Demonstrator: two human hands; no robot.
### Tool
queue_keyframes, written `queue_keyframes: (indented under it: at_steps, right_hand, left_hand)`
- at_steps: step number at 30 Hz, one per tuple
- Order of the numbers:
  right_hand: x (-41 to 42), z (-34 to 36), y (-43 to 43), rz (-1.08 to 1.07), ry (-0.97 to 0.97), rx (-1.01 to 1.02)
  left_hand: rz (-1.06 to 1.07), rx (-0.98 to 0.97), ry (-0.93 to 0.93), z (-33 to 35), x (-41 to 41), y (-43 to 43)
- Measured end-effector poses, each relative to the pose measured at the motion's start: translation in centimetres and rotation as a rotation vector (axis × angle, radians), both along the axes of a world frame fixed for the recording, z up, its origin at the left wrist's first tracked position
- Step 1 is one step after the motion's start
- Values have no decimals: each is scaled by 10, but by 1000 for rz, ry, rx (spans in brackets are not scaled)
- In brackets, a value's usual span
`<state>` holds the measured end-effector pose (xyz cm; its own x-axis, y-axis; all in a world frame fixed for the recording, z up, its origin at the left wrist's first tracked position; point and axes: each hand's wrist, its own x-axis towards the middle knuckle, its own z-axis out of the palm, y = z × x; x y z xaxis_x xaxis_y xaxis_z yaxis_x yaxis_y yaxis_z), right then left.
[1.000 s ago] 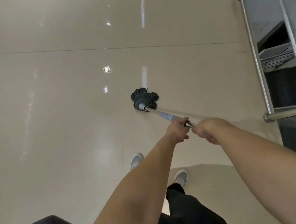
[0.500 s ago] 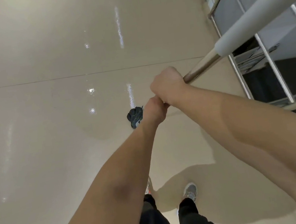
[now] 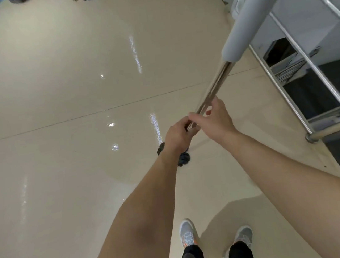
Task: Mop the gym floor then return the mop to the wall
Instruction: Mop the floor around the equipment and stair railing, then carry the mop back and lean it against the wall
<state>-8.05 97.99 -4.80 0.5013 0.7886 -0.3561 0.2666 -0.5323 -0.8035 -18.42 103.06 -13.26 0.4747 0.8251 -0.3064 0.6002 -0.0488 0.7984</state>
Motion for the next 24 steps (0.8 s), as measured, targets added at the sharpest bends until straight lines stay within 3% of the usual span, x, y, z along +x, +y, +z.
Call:
queue_keyframes:
  at_steps: [3,8,15,24]
  right_hand:
    - [-13,5,21,-198,351,67]
    - [-38,25,26,-210,336,79]
    - [-39,116,40,-115,273,265]
    - [12,207,-3,-340,228,468]
  left_hand:
    - [31,5,49,3,4,-6]
    - [24,-16,143,20,-2,-3]
    - [113,-53,6,55,-2,3]
    - [-80,127,-75,124,40,-41]
